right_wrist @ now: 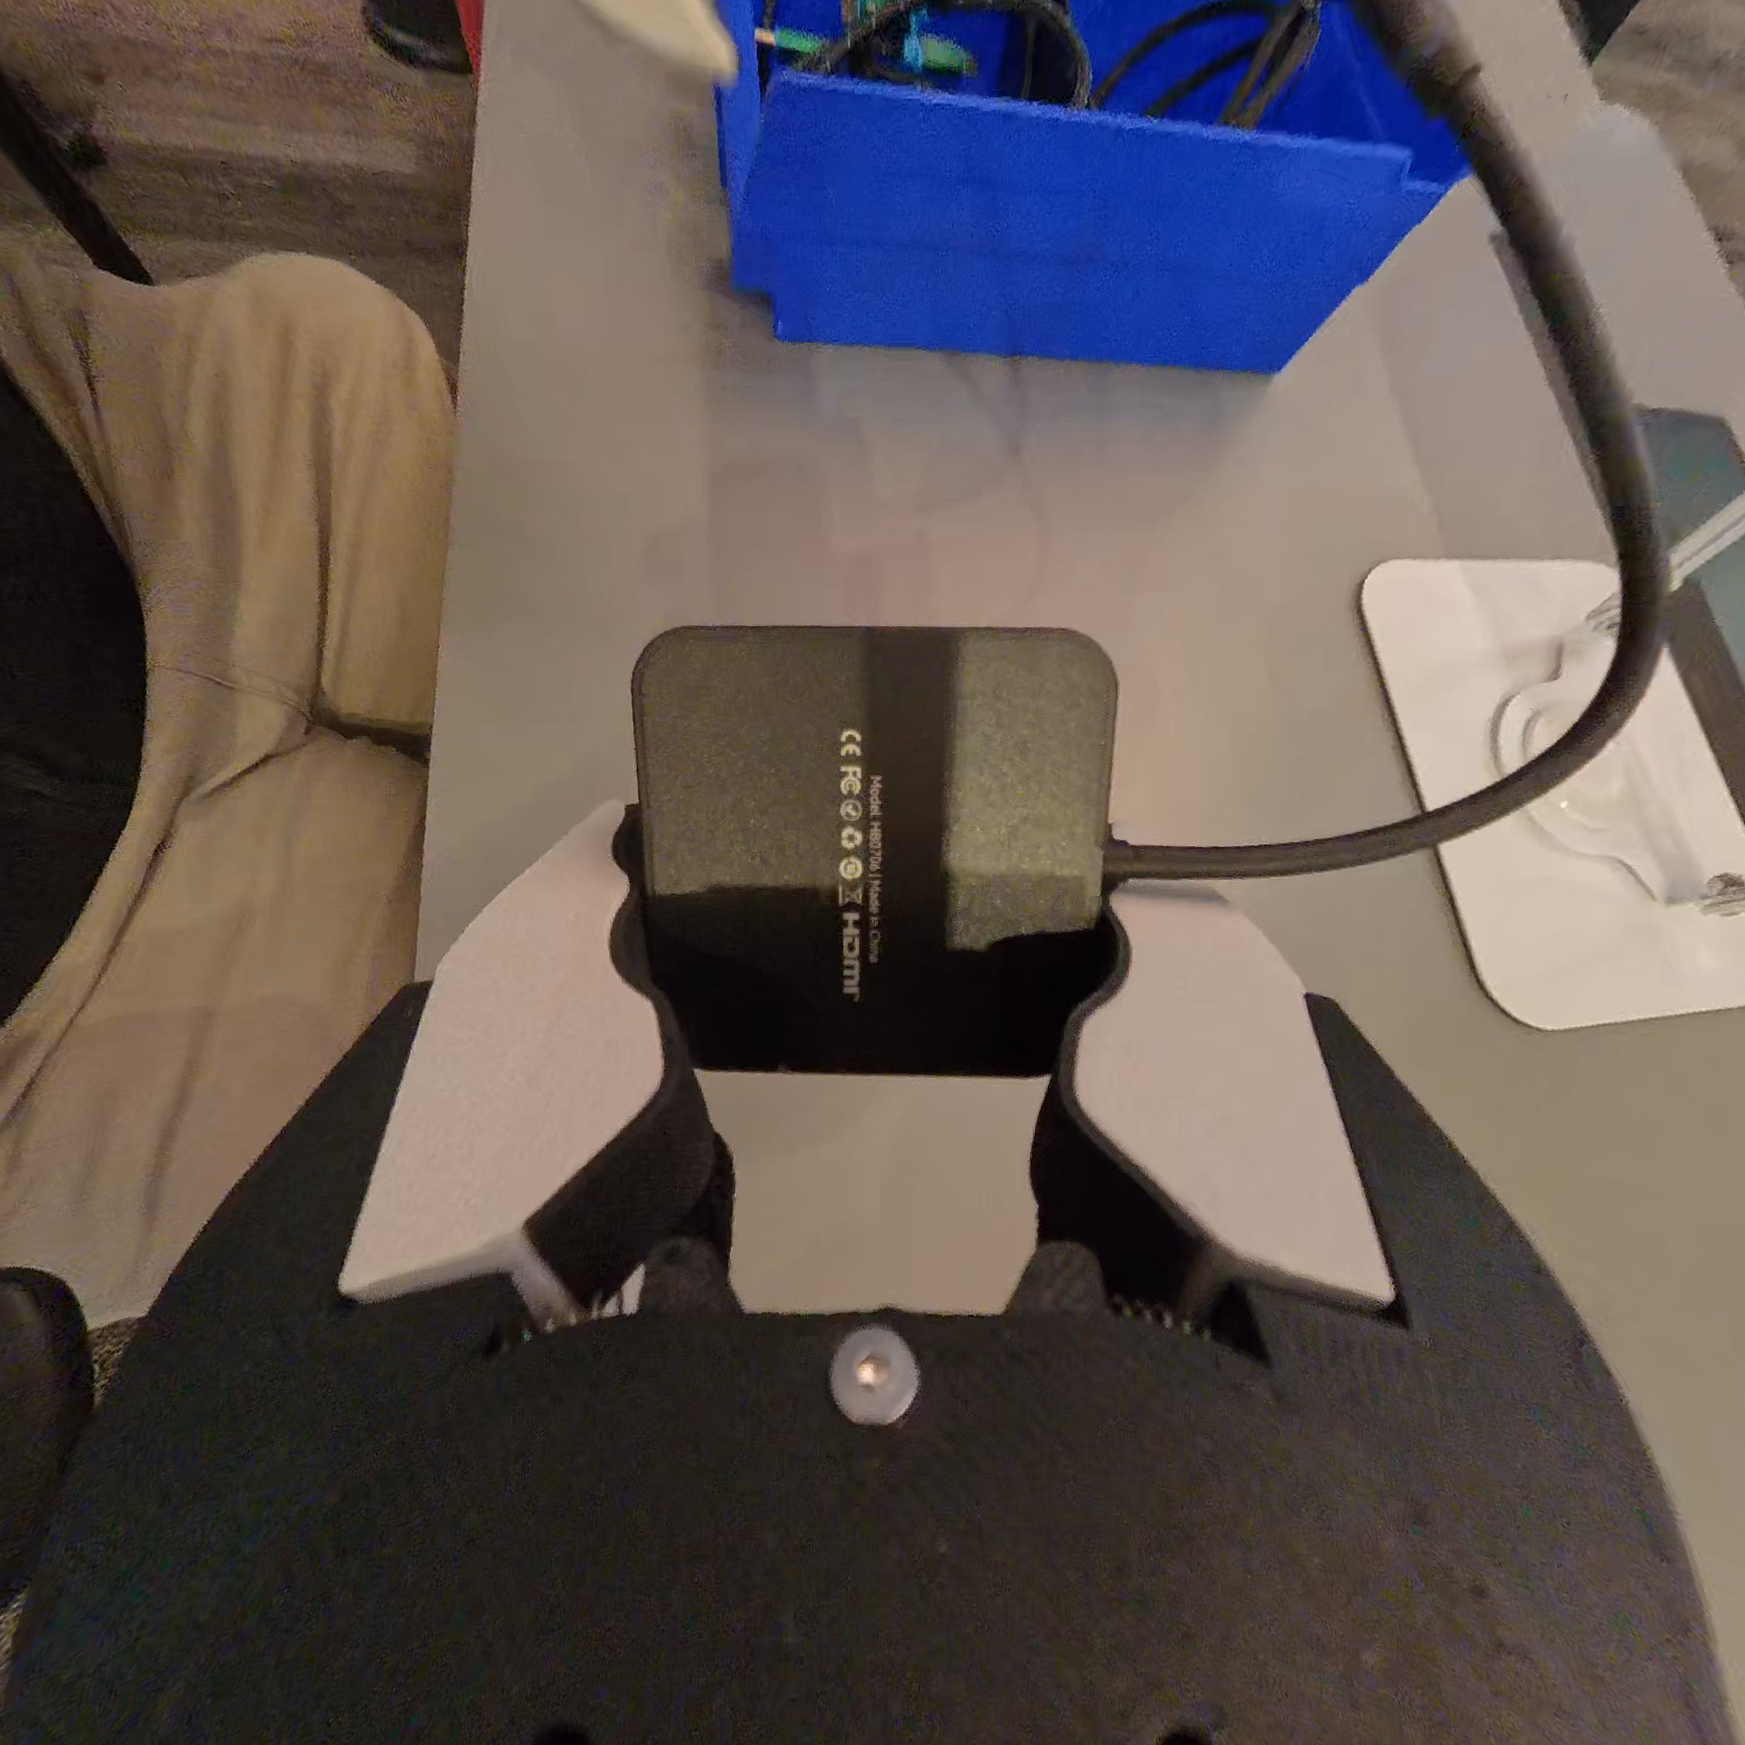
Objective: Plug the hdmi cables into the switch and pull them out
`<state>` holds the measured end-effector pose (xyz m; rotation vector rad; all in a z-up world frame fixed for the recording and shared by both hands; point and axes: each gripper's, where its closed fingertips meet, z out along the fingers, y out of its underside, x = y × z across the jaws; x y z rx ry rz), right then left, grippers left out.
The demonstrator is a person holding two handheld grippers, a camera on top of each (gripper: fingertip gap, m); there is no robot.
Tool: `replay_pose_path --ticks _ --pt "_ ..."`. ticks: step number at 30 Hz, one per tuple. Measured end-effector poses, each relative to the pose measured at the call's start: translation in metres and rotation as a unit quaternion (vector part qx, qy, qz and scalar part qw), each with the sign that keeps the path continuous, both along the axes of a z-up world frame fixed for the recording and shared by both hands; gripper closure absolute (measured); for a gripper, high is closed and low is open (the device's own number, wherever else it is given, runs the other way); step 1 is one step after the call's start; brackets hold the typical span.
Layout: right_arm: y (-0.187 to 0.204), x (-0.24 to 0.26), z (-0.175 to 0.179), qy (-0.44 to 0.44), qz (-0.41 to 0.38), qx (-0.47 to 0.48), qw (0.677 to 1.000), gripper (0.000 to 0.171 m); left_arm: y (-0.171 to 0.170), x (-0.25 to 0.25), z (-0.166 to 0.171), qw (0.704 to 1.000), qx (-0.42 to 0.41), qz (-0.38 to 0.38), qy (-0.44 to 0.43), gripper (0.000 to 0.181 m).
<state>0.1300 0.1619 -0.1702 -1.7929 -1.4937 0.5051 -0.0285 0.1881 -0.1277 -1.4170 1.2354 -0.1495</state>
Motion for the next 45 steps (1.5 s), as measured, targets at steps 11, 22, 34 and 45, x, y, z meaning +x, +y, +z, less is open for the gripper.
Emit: replay_pose_path --ticks 11,22,34,45 --pt "0.001 -0.009 -0.016 -0.012 -0.011 -0.01 1.0 0.085 0.097 -0.206 -0.033 0.943 -0.044 0.31 0.113 0.135" --pt "0.002 -0.006 -0.02 -0.013 -0.019 -0.009 1.0 0.085 0.139 -0.227 -0.071 0.935 -0.114 0.318 0.111 0.145" --pt "0.004 -0.004 -0.02 -0.003 -0.023 -0.008 1.0 0.085 0.149 -0.224 -0.096 0.892 -0.197 0.389 0.115 0.157" --pt "0.004 0.002 -0.019 0.004 -0.029 -0.008 1.0 0.085 0.152 -0.247 -0.08 0.9 -0.11 0.36 0.22 0.154"
